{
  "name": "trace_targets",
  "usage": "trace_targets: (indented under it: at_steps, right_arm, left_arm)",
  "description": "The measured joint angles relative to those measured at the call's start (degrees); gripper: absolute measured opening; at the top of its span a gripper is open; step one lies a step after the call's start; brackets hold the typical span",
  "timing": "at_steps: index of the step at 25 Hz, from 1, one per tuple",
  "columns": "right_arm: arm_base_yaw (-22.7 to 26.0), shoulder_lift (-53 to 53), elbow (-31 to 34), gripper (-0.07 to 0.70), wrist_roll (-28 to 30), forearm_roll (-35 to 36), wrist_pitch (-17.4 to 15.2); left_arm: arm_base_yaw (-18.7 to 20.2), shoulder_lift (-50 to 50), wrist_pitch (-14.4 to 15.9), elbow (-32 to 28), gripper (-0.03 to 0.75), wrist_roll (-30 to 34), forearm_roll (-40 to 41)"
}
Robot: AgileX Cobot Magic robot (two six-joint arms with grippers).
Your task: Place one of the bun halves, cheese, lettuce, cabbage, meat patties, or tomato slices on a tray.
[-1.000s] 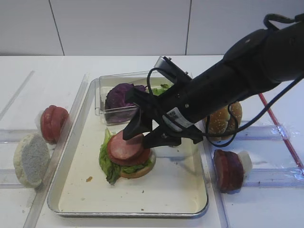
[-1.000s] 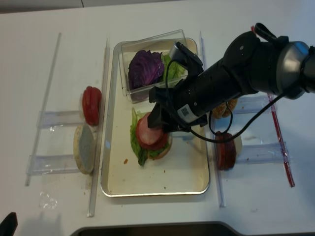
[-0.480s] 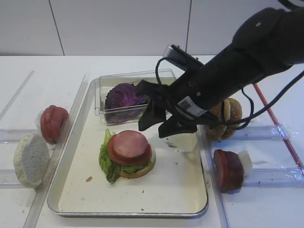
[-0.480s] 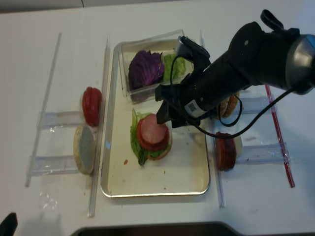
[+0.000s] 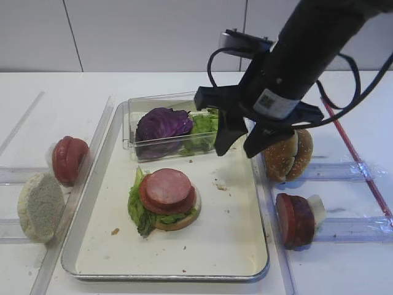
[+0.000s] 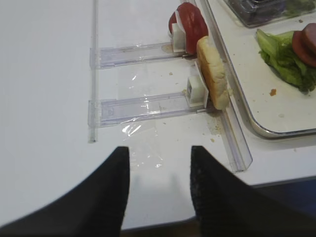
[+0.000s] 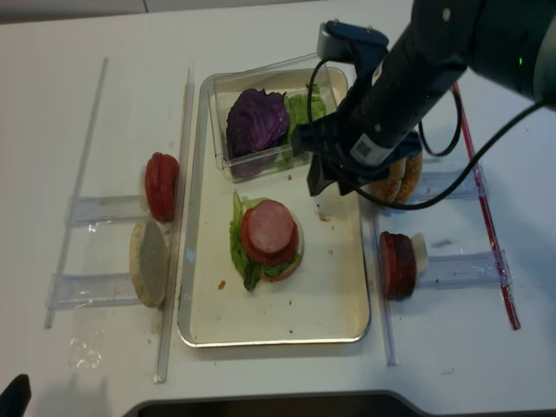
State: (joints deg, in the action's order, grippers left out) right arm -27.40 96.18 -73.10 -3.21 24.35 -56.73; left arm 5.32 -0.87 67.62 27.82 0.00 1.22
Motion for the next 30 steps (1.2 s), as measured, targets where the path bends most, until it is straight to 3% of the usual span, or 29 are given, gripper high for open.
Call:
trace_targets:
  at_steps: [6,10,17,30]
  right_arm:
    - [0.0,0.0,-8.6,0.365,-9.1,-14.9,-12.3]
    - [0.2,-0.9,-10.8,0.366,-11.2,-20.2,-13.3]
    - [5.0,-3.3,-10.5,0.365,-10.8,-20.6,-13.8]
    - [26.2,-17.1,-1.7,0.365,-5.0,-23.7,-14.3]
  left_arm:
    - [0.0,0.0,0.0,0.0,0.282,0.0,0.0]
    - [0.0,0.0,0.0,0.0,0.282,0.0,0.0]
    - [0.0,0.0,0.0,0.0,0.282,0.0,0.0]
    - [0.0,0.0,0.0,0.0,0.282,0.0,0.0]
